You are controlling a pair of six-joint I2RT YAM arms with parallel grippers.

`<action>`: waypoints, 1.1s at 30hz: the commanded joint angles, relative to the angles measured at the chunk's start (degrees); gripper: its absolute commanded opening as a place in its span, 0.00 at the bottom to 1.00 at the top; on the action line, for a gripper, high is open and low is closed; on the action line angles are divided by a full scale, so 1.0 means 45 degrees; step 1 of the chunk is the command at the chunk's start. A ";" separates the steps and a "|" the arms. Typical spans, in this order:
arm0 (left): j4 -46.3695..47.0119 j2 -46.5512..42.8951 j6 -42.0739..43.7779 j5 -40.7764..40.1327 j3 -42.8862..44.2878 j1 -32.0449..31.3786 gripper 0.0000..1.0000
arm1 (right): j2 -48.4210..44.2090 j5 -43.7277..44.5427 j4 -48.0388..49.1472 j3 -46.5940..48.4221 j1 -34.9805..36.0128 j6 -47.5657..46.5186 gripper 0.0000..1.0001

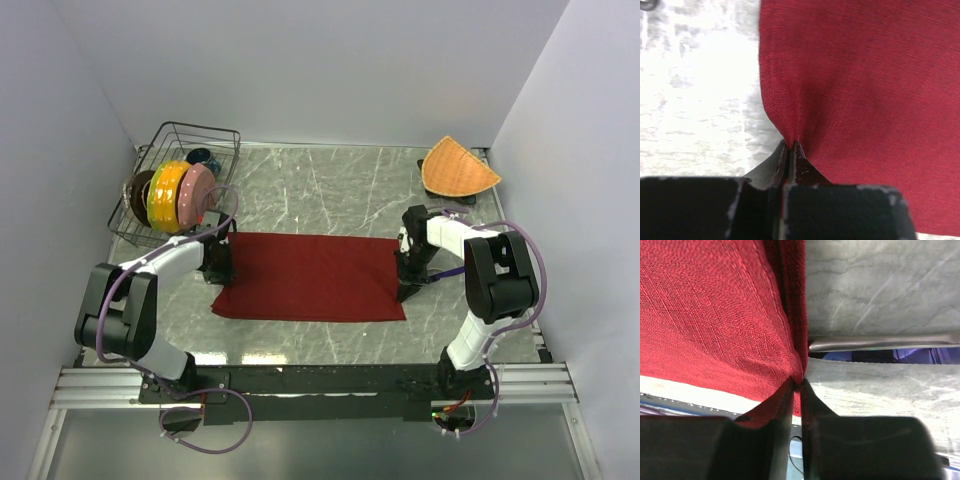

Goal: Fold the napkin into a case and place the utensils inside
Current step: Pick up the rectangle-folded napkin at the center of the board, then fold the rectangle-folded napkin at the center of the board.

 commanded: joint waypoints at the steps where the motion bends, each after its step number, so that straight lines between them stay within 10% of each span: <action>1: 0.0235 -0.0630 -0.0280 0.0626 -0.0123 -0.0180 0.01 | 0.0134 -0.0482 0.0056 0.0474 0.0209 -0.0149 0.09; 16: -0.0392 -0.2840 0.0601 0.1871 0.1674 -0.2442 0.01 | 0.0662 -0.1168 -0.0100 0.1217 0.1343 -0.0091 0.00; 33: 0.2868 0.1843 -0.2210 0.4803 0.4796 -0.6350 0.01 | 0.0544 -0.1284 0.0075 0.0749 0.0972 -0.0208 0.00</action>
